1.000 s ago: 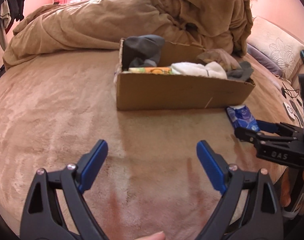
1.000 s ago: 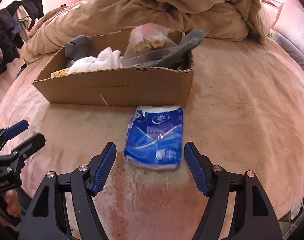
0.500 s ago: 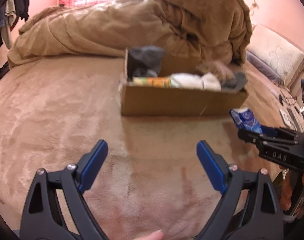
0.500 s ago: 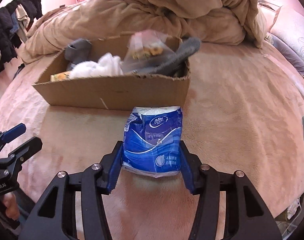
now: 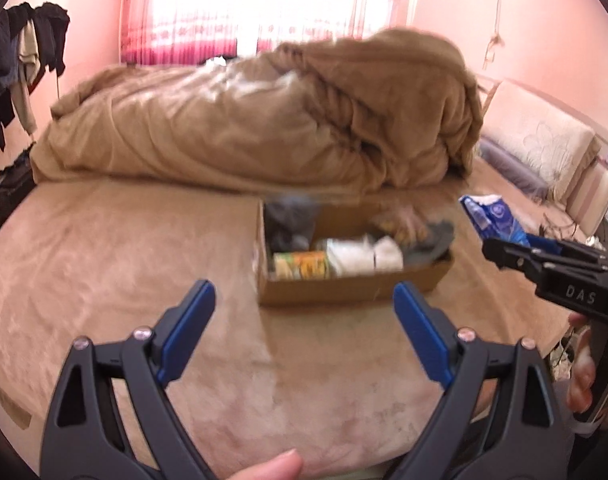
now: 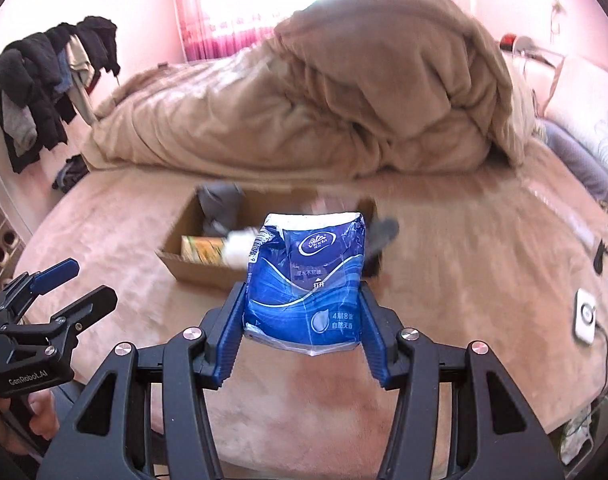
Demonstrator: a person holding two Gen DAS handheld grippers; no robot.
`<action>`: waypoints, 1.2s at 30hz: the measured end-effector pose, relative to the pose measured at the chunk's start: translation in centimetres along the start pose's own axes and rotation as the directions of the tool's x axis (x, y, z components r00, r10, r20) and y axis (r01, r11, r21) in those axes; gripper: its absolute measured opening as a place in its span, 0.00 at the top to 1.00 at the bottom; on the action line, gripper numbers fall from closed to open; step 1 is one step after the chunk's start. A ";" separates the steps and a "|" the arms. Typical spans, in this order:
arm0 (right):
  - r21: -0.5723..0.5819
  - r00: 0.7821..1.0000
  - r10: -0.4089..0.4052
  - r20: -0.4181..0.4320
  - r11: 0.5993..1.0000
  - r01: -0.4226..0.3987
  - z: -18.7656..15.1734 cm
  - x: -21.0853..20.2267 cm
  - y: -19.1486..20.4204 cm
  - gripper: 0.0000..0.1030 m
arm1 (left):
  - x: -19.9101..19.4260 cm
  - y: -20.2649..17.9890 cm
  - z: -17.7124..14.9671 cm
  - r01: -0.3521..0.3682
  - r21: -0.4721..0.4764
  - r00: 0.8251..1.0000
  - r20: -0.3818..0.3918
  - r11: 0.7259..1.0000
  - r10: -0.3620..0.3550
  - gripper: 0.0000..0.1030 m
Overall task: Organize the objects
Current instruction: 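Carry the blue packet into the box and open the right gripper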
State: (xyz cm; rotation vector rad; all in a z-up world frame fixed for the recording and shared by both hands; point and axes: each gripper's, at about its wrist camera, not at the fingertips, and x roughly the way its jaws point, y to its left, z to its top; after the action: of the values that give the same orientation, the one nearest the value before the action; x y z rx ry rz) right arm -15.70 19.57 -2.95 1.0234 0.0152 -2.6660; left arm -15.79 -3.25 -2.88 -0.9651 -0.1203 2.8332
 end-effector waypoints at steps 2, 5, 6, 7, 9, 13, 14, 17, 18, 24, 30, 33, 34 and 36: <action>0.000 1.000 0.009 0.017 1.000 -0.009 1.2 -0.3 0.2 0.46 | -0.7 0.6 1.4 -0.006 -0.010 1.000 0.026 1.000 0.006 0.10; -0.010 0.999 0.033 0.030 0.999 -0.033 3.1 -0.5 0.8 0.46 | -1.4 1.7 3.4 -0.022 -0.019 0.998 0.062 1.000 0.023 0.08; -0.015 0.999 0.036 0.033 0.999 -0.036 3.6 -0.4 1.0 0.46 | -1.5 2.2 4.0 -0.026 -0.024 0.997 0.073 0.999 0.028 0.07; -0.017 0.999 0.036 0.037 0.999 -0.036 3.9 -0.5 1.1 0.46 | -1.5 2.4 4.4 -0.028 -0.028 0.996 0.079 0.999 0.030 0.07; -0.028 0.998 0.038 0.047 0.999 -0.036 4.9 -0.3 1.6 0.46 | -1.4 3.0 5.5 -0.025 -0.030 0.996 0.087 0.999 0.027 0.06; -0.024 0.997 0.055 0.050 0.998 -0.054 6.4 0.9 1.9 0.46 | -0.1 3.9 6.8 -0.006 -0.037 0.996 0.084 0.999 0.009 0.06; -0.019 0.997 0.057 0.048 0.998 -0.056 6.8 1.6 1.9 0.46 | 0.4 4.2 7.1 -0.002 -0.043 0.996 0.084 0.999 0.006 0.06; -0.021 0.997 0.062 0.041 0.998 -0.061 7.5 3.0 2.0 0.46 | 1.9 5.0 7.7 -0.014 -0.061 0.996 0.087 0.998 0.020 0.06; -0.023 0.997 0.060 0.040 0.998 -0.060 7.6 3.4 2.0 0.46 | 2.4 5.3 7.8 -0.013 -0.070 0.996 0.088 0.997 0.019 0.06; -0.026 0.997 0.073 -0.006 0.997 -0.073 7.7 7.9 2.2 0.46 | 7.1 6.3 7.0 -0.019 -0.068 0.999 0.039 0.998 0.022 0.06; -0.018 0.993 0.084 -0.078 0.996 -0.085 6.8 13.3 2.4 0.46 | 12.1 6.8 5.2 -0.037 -0.052 0.998 -0.044 0.998 0.035 0.06; -0.015 0.991 0.083 -0.108 0.996 -0.085 6.0 15.3 2.4 0.46 | 13.9 6.9 4.7 -0.043 -0.046 0.996 -0.074 0.998 0.040 0.06; -0.017 0.989 0.082 -0.119 0.996 -0.084 5.7 16.0 2.4 0.46 | 14.3 7.0 4.6 -0.044 -0.049 0.996 -0.084 0.998 0.039 0.06; -0.014 0.987 0.082 -0.139 0.996 -0.084 5.3 17.1 2.4 0.46 | 15.1 7.1 4.2 -0.035 -0.053 0.994 -0.102 0.998 0.029 0.06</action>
State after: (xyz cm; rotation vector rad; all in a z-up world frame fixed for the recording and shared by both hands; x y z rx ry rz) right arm -30.62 12.26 -10.03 1.1738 0.0267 -2.5114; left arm -30.99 -7.87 -9.52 -1.1299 -0.1729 2.8164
